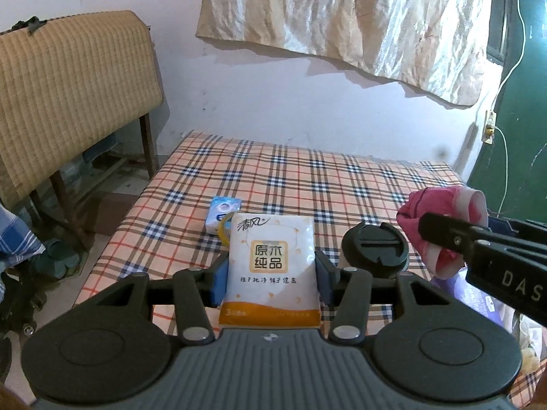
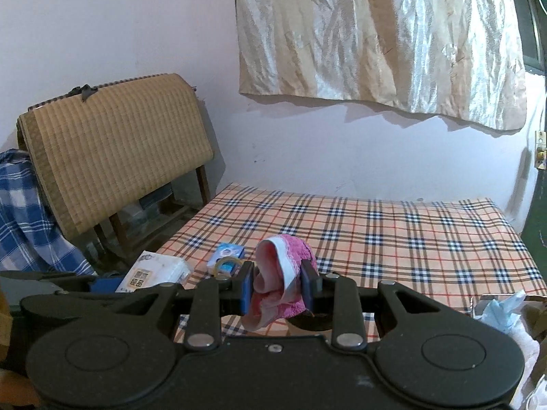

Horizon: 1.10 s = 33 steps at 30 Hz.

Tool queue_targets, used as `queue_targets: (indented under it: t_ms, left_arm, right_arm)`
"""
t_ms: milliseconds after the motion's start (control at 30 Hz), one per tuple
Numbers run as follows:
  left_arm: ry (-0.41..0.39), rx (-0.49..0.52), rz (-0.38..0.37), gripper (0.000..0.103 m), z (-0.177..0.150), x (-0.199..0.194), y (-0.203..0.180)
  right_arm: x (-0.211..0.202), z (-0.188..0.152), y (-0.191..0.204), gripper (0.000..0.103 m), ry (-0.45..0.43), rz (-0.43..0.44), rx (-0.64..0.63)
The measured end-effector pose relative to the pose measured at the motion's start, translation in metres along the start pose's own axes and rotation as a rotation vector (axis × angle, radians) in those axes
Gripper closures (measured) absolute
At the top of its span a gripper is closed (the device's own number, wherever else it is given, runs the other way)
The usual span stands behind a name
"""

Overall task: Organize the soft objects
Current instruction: 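Carry the tissue pack with the left gripper while the right gripper carries the socks toward the box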

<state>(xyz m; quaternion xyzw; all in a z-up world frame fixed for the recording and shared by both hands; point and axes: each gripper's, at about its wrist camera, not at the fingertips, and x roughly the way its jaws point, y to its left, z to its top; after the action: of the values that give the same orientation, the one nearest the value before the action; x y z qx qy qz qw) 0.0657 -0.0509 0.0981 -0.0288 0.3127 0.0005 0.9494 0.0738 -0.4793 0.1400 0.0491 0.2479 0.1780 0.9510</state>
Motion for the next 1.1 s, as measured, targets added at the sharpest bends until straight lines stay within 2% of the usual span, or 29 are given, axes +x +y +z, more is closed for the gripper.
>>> queue_targets:
  t_ms: [1100]
  left_arm:
    - [-0.013,0.077,-0.088,0.052,0.006,0.001,-0.055]
  right_arm:
    - [-0.033,0.001,-0.067,0.068,-0.048,-0.112,0.064]
